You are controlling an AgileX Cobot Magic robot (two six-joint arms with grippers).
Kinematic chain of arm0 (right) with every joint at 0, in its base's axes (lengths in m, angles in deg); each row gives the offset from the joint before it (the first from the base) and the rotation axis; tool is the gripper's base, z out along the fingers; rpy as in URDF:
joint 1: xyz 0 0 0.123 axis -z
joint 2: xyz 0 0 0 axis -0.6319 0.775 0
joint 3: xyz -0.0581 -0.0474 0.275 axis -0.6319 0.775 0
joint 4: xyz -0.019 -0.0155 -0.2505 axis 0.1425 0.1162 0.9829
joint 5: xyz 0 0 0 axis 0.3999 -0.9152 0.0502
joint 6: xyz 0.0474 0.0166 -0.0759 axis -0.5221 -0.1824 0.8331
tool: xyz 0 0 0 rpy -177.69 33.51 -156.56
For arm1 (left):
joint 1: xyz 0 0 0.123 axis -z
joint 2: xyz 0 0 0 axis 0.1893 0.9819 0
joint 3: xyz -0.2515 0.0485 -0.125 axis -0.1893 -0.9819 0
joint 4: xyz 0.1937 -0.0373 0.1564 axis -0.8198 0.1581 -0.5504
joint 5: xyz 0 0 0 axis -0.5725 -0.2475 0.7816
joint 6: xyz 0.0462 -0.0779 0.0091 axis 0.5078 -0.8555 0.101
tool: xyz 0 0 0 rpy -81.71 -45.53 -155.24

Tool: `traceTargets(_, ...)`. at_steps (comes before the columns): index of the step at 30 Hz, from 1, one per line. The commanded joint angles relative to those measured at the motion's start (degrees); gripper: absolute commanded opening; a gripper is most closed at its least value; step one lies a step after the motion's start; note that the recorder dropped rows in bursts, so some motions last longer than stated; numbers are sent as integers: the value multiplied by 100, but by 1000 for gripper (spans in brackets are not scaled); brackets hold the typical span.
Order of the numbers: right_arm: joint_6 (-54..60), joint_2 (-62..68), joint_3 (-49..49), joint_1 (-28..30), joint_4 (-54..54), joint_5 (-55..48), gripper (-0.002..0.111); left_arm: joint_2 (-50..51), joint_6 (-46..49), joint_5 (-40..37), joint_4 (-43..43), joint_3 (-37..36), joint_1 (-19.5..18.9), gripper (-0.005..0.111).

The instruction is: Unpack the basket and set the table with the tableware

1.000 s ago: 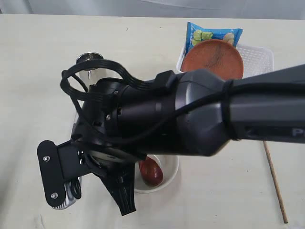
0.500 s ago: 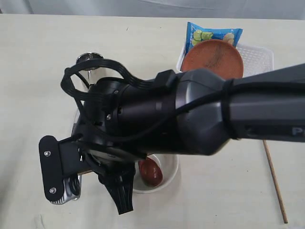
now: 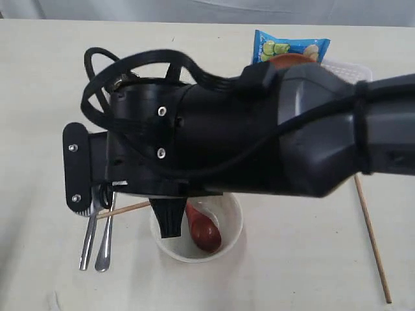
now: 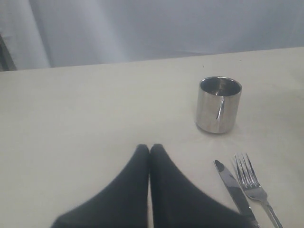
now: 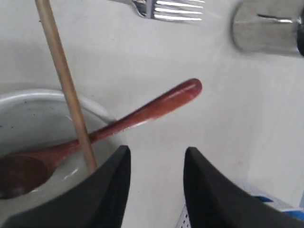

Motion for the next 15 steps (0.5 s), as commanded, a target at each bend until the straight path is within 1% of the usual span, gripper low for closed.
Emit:
traceTargets(1,-412,-356,-45,30,152,-423,36,-13,-26,50,1,-14,34,0)
traceTargets(5,-1055,-834,-45,222,2,-691,36,-13,-26,50,1,-14,34,0)
traceTargets(8,-1136,-1337,-45,691,-577,-827,36,-13,-26,50,1,-14,34,0)
traceTargets(11,-1136,-1815,-45,1419,-1510,-1084,36,-13,-26,50,1,-14,34,0)
traceTargets(15,-1240,-2286,-33,2802,-2808,-1977,36,-13,-26,50,1,-14,34,0)
